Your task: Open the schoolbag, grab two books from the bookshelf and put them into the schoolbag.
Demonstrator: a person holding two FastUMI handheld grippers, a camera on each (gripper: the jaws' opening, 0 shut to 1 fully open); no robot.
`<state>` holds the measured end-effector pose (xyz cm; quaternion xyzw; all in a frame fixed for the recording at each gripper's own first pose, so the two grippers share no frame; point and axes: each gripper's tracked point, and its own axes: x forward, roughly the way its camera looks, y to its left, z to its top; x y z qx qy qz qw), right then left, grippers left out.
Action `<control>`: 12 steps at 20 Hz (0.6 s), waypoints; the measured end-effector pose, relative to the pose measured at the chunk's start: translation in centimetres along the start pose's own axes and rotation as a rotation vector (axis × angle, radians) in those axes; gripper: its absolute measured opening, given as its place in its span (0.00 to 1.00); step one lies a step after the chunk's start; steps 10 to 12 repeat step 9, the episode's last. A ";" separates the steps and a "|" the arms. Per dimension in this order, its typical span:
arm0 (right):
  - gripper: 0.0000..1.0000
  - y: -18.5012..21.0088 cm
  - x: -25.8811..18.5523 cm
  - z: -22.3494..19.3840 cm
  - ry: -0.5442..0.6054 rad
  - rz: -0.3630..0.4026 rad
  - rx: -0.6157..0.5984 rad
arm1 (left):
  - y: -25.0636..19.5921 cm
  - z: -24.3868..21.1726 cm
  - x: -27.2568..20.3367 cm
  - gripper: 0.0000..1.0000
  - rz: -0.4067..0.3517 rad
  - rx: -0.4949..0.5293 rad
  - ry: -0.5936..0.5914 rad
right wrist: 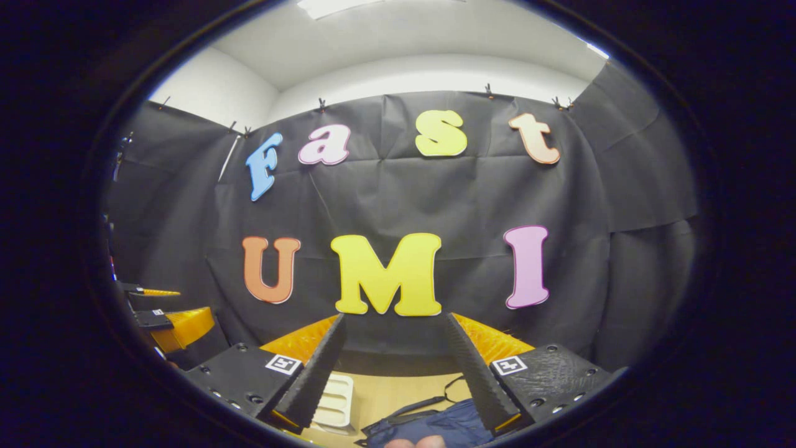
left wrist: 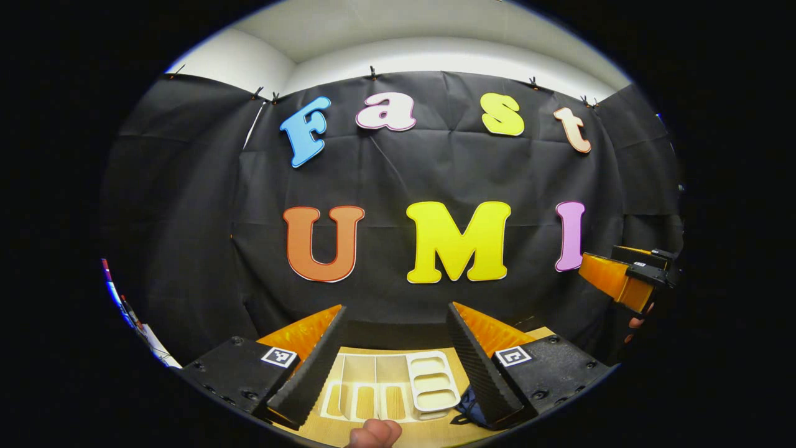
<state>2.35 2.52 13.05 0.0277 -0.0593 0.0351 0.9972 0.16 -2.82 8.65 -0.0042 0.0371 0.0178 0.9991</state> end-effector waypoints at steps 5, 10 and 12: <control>0.97 -1.1 0.0 -0.1 0.000 -0.016 -0.011 | -0.6 -0.4 0.1 0.99 0.014 -0.009 0.008; 0.95 -1.4 0.1 -0.4 0.013 -0.022 -0.013 | -0.7 0.0 0.4 0.96 0.030 0.014 0.000; 0.95 -1.4 0.1 -0.4 0.013 -0.022 -0.013 | -0.7 0.0 0.4 0.96 0.030 0.014 0.000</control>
